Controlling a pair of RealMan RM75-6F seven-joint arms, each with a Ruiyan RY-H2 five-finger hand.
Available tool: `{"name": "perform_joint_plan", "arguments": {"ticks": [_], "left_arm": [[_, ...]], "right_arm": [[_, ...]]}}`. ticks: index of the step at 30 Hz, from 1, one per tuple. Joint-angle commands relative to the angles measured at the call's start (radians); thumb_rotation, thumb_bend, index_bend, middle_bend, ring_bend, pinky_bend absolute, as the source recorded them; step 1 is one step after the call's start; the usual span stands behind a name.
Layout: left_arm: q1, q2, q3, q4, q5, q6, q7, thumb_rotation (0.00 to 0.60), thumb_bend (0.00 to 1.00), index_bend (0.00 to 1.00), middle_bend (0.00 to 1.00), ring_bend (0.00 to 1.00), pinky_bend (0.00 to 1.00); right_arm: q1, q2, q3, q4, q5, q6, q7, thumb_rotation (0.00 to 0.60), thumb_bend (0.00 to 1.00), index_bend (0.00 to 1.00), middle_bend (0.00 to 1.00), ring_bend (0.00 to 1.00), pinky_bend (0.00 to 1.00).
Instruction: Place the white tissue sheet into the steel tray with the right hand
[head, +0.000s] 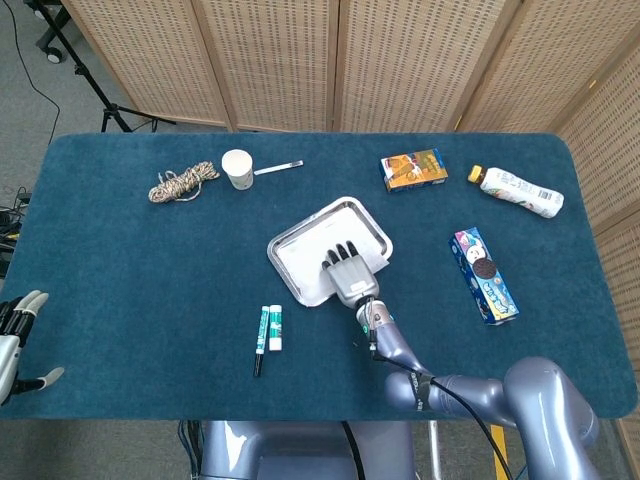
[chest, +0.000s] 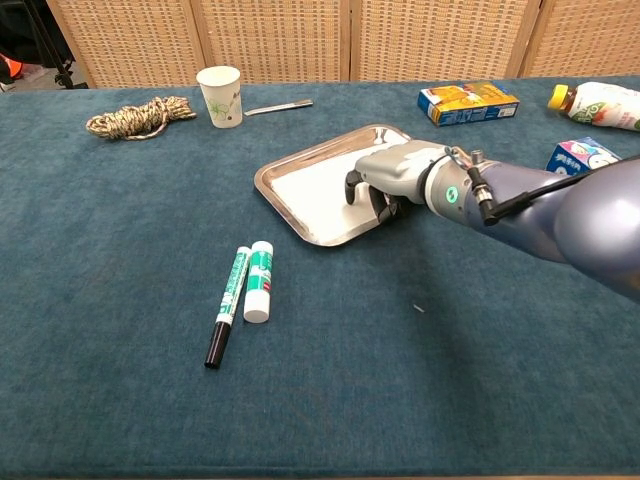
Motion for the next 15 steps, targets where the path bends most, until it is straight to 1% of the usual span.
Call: {"name": "perform_joint_plan", "arguments": {"ticks": [1, 15], "left_arm": [[0.000, 0.000, 0.000, 0.000, -0.001, 0.000, -0.001, 0.600, 0.00, 0.00, 0.00, 0.00, 0.00], [-0.003, 0.001, -0.002, 0.001, -0.007, -0.005, -0.003, 0.600, 0.00, 0.00, 0.00, 0.00, 0.00]], "right_arm": [[0.000, -0.013, 0.002, 0.025, -0.002, -0.012, 0.004, 0.600, 1.00, 0.24, 0.13, 0.00, 0.00], [0.013, -0.045, 0.019, 0.086, -0.009, -0.031, -0.007, 0.600, 1.00, 0.24, 0.13, 0.00, 0.00]]}}
